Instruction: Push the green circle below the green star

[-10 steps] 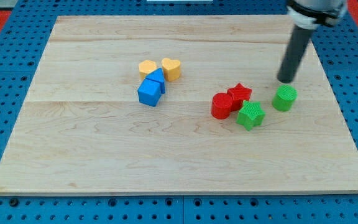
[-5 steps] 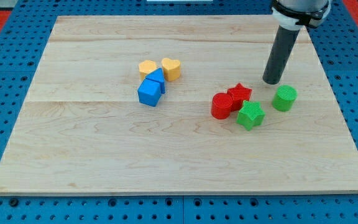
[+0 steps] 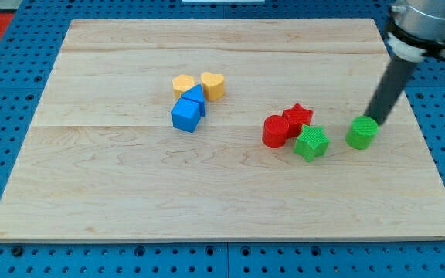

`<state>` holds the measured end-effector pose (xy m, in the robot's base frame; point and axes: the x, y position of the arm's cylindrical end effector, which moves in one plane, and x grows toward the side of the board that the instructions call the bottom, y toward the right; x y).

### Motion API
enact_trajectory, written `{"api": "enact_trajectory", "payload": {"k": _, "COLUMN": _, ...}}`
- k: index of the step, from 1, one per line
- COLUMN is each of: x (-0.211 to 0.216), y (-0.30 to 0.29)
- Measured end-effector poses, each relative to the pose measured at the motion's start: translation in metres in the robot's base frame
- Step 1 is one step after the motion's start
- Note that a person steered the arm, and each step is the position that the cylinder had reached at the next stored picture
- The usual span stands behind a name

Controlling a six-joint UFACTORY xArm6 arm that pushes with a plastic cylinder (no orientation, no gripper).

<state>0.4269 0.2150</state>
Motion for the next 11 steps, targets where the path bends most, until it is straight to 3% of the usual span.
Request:
{"api": "enact_trajectory", "payload": {"k": 1, "x": 0.021, "y": -0.019}}
{"api": "enact_trajectory", "payload": {"k": 3, "x": 0.050, "y": 0.019}}
{"api": "enact_trajectory", "payload": {"k": 5, "x": 0.050, "y": -0.001}}
{"api": "enact_trajectory", "payload": {"k": 6, "x": 0.024, "y": -0.034}}
{"api": "enact_trajectory", "payload": {"k": 9, "x": 0.068, "y": 0.015}}
{"api": "enact_trajectory", "payload": {"k": 11, "x": 0.063, "y": -0.029}}
